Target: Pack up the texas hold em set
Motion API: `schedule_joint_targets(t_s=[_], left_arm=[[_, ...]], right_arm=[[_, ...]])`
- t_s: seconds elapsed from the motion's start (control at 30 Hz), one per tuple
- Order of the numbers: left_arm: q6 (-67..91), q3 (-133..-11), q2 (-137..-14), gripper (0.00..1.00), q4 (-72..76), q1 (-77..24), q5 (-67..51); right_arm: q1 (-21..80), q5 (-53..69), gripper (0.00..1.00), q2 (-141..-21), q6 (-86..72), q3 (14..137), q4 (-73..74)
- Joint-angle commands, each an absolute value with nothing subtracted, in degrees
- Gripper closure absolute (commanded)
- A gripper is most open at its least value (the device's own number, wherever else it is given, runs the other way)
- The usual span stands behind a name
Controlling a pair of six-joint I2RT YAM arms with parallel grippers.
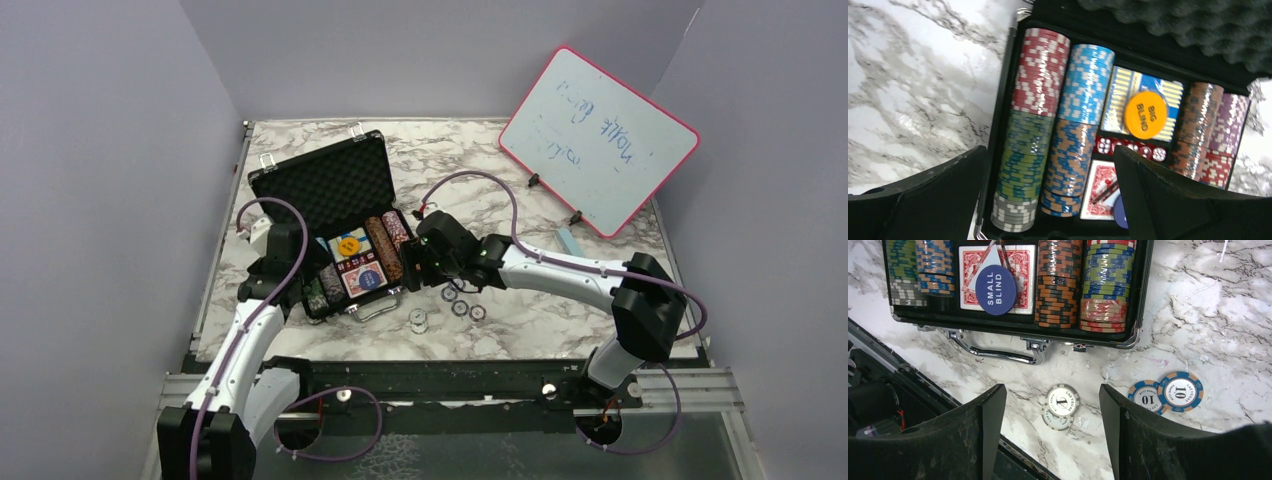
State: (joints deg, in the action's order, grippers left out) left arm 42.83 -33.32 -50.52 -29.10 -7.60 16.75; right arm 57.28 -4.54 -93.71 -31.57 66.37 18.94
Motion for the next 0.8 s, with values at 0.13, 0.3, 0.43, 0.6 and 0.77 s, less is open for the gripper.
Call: schedule_joint_targets(t_s=[0.13, 0.3, 0.43, 0.6, 0.77], left_arm=[[46.7, -27.3, -49.9, 0.01, -23.6, -1.8, 13.2], [46.6, -22.8, -47.8, 0.01, -19.1, -1.0, 10.2], [44.3, -19.8, -44.1, 0.01, -10.7, -1.0, 3.1], [41.6, -18.8, -42.3, 0.01, -3.1, -1.0, -5.6], [42.3, -19.1, -47.3, 0.02, 5.4, -1.0, -14.6]], right_arm=[[57.2, -4.0, 0.29, -93.0, -32.0, 65.7, 18.5], [57.2, -3.8, 0.29, -92.6, -32.1, 65.5, 18.9], [57.2, -4.7, 0.29, -91.5, -32.3, 65.1, 19.1], [57.2, -5.5, 0.29, -89.8, -32.7, 64.2, 19.1], [57.2, -6.2, 0.29, -89.0, -33.3, 62.8, 18.9]])
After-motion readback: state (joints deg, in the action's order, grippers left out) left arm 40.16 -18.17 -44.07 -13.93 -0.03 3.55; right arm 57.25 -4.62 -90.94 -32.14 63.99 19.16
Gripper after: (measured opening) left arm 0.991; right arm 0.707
